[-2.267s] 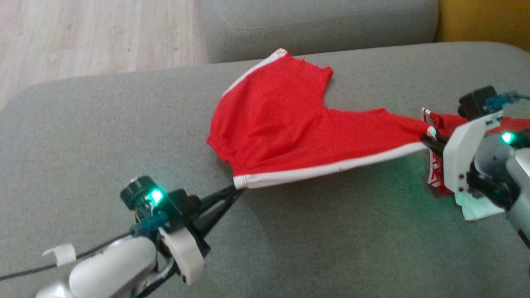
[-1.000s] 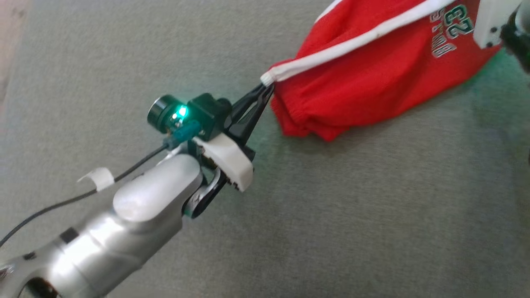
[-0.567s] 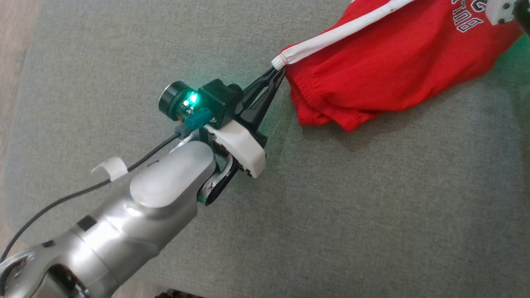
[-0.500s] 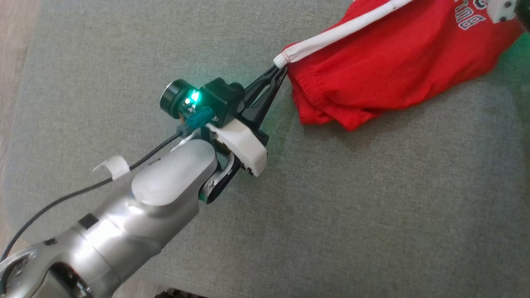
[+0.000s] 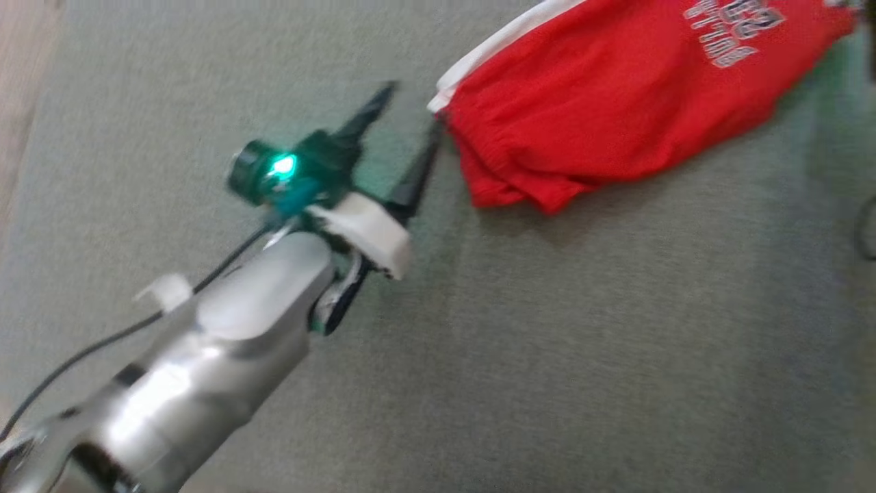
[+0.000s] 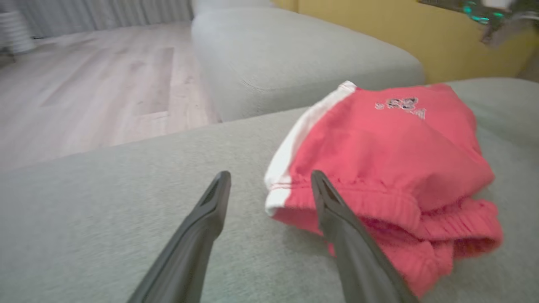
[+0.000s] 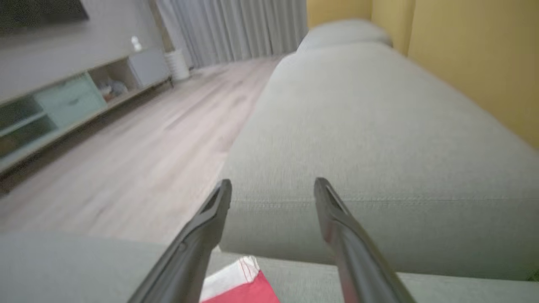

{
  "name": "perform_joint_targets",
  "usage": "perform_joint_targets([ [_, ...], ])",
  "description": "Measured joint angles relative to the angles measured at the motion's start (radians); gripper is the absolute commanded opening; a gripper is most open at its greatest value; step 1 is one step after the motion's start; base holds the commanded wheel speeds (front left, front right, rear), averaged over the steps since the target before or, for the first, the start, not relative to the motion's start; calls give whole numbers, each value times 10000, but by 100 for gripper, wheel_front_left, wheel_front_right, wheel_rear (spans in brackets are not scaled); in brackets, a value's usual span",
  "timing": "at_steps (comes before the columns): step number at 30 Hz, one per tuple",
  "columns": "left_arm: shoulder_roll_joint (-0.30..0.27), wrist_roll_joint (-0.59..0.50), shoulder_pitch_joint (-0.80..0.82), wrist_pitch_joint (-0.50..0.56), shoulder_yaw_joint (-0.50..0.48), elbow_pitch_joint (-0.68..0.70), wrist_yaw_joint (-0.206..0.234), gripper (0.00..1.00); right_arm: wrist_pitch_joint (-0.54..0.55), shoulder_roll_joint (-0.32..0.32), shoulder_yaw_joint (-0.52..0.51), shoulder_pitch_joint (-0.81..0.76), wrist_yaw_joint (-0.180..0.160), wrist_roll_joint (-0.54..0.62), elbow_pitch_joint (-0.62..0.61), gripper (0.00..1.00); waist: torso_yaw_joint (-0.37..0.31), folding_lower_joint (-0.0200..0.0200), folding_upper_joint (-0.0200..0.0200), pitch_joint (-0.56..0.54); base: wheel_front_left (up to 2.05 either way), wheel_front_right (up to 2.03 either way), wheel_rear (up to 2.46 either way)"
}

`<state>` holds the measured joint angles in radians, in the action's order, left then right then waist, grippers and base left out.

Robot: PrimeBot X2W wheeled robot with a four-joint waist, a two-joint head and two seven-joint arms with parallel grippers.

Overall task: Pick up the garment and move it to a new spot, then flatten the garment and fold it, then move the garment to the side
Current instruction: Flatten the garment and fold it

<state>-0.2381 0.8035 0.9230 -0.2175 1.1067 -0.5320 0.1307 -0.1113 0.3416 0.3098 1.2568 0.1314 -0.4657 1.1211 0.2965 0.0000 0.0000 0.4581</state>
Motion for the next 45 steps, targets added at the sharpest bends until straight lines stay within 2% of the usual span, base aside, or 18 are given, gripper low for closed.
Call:
perform_joint_targets([
  [4, -527, 270, -911, -265, -846, 322, 617, 100, -1220, -965, -259, -605, 0, -291, -176, 100, -539, 0, 0, -487, 0, 0, 0],
  [7, -884, 318, -1664, -318, -1429, 660, 1037, 100, -1375, -1492, -410, -1575, 0, -314, -598, 100, -956, -4, 1, -944, 0, 0, 0],
  [10, -1208, 105, -2477, -318, -2305, 1197, 1377, 100, -1396, -1710, -1091, -2708, 0, -75, -1747, 100, -1410, -1, 1, -1375, 0, 0, 0],
  [15, -1179, -698, -4077, -351, -4136, 2305, 1507, 100, -1442, -2313, -2355, -5019, 0, 826, -4038, 100, -2076, -4, 1, -2111, 0, 0, 0],
  [18, -1024, -1185, -5209, -362, -4909, 2487, 1496, 100, -1442, -2662, -2608, -6662, 0, 1218, -5095, 100, -2427, -3, 1, -2483, 0, 0, 0],
  [24, -334, -2201, -6558, -362, -6328, 2890, 1070, 100, -1442, -2765, -2794, -9375, 0, 897, -6834, 100, -2815, -3, 1, -3144, 0, 0, 0],
  [26, -35, -2451, -6913, -362, -6805, 2957, 899, 100, -1442, -2809, -2782, -10026, 0, 502, -7083, 100, -2871, -2, 1, -3304, 0, 0, 0],
  [30, 520, -2840, -7664, -362, -7557, 3024, 407, 100, -1442, -2846, -2681, -10886, 0, 499, -7398, 100, -2895, -2, 1, -3487, 0, 0, 0],
  [35, 924, -3417, -8008, -362, -7998, 2859, -209, 100, -1442, -2884, -2644, -10970, 0, 554, -7499, 100, -2793, -1, 1, -3531, 0, 0, 0],
  [40, 1221, -3885, -7972, -362, -8337, 2765, -619, 100, -1442, -2892, -2725, -10870, 0, 802, -7467, 100, -2634, 0, 1, -3290, 0, 0, 0],
  [45, 1503, -4182, -7430, -362, -8506, 2719, -976, 100, -959, -2895, -2899, -9875, 0, 1430, -7081, 100, -2397, 1, 1, -2729, 0, 0, 0],
])
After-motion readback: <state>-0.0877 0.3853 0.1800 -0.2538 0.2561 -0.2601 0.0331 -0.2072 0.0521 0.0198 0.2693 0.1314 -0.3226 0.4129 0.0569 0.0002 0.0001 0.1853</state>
